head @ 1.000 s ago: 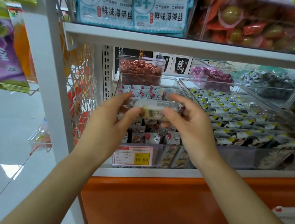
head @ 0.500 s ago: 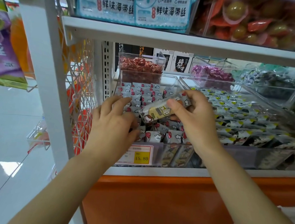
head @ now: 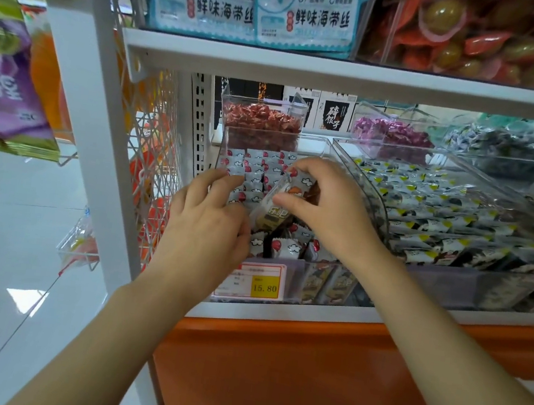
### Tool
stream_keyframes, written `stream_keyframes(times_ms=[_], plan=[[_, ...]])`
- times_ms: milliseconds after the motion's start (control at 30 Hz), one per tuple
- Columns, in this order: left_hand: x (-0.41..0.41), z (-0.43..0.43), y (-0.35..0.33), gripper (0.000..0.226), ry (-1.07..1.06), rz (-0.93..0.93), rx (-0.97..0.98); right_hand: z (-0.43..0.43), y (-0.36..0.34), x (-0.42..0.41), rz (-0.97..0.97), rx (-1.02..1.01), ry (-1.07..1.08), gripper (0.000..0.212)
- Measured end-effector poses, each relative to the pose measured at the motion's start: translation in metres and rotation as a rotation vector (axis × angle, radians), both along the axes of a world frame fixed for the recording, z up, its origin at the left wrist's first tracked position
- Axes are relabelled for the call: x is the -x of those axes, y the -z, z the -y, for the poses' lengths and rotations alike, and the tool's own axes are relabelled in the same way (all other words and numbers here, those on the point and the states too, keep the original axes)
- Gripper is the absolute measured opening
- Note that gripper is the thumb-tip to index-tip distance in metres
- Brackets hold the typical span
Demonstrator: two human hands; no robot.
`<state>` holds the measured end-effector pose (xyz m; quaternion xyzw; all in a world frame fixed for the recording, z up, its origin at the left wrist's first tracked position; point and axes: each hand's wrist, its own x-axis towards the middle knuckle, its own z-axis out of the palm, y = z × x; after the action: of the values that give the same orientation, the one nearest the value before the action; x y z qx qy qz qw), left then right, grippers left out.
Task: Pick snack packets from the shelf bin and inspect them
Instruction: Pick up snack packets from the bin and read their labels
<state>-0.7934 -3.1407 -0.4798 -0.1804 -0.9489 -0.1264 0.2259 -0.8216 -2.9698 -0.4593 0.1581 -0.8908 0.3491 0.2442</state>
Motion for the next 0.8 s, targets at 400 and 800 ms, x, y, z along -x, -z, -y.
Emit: stream_keyframes(times_ms=[400, 800], plan=[[-0.002, 0.002, 0.000, 0.013, 0.033, 0.016, -0.041, 0.000, -0.006, 0.003, -0.003, -0.066, -0.002, 0.052], [-0.001, 0.007, -0.002, 0.013, 0.078, 0.059, -0.179, 0.027, 0.010, 0.002, 0.032, -0.302, -0.002, 0.037]])
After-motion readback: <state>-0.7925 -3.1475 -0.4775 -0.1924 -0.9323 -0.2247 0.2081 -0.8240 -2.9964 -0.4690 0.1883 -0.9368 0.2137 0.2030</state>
